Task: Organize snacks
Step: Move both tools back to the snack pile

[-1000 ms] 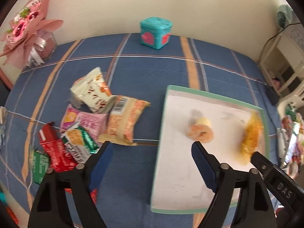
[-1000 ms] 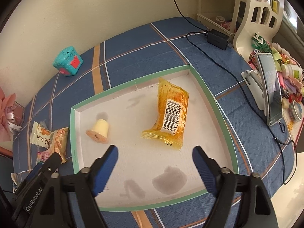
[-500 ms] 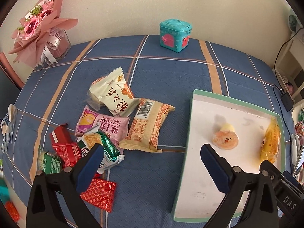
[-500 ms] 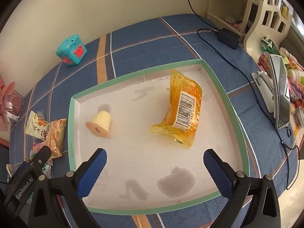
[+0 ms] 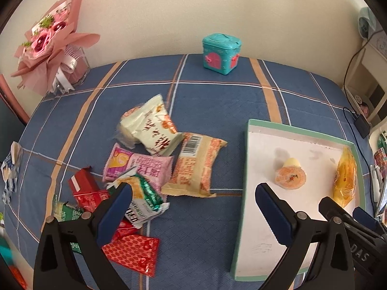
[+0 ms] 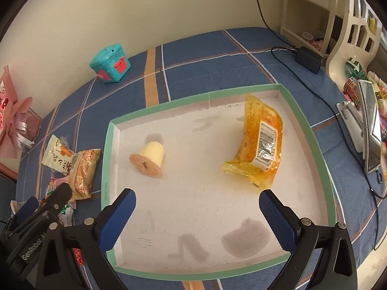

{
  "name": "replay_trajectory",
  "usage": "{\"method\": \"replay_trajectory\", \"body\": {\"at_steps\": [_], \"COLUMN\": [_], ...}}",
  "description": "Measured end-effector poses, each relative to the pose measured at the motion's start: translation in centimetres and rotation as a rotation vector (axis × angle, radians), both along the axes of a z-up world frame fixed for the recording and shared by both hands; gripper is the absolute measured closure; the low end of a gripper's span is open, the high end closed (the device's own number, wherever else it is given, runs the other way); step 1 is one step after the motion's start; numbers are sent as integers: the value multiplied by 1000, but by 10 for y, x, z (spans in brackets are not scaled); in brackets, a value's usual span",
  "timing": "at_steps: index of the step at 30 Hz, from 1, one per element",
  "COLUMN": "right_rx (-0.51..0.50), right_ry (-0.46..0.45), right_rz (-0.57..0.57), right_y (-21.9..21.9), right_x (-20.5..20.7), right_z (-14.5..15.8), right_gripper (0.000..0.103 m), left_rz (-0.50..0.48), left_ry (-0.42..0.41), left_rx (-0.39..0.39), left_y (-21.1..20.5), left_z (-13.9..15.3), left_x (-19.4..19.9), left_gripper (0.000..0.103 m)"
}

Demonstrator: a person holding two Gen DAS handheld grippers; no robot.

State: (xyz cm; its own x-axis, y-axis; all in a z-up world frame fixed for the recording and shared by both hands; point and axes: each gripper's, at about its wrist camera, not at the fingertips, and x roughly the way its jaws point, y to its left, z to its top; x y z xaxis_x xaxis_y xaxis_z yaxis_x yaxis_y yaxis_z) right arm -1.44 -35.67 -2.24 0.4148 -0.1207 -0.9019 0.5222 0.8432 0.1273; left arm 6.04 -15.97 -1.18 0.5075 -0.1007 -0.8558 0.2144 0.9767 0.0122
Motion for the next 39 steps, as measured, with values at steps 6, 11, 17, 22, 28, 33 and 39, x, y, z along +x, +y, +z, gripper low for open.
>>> {"method": "replay_trajectory", "body": {"at_steps": [6, 11, 17, 22, 28, 33, 39], "right_rx": [-72, -19, 19, 58, 61, 81, 65], "right_ry": [-14, -87, -126, -154, -143, -122, -42], "right_rz": [29, 105, 200, 266, 325, 333, 386], "right_y": [19, 47, 90, 122, 153, 165, 182], "right_x": [9, 18, 29, 37, 44, 50, 65], "right_z": [6, 20, 37, 47, 44, 34, 2], "right_gripper": [0, 0, 0, 0, 0, 0, 0], "left_rz": [49, 76, 93, 105, 130, 178, 250], "left_ry": [9, 5, -30, -72, -47, 28, 137], "left_rx": [-4, -27, 24, 47, 56, -11, -98], "left_y": [33, 65, 99, 124, 149, 168, 181], "left_z": [2, 8, 29, 47, 46, 29, -3], "left_x": [4, 8, 12, 12, 16, 22, 31], "left_gripper": [2, 2, 2, 2, 2, 2, 2]}}
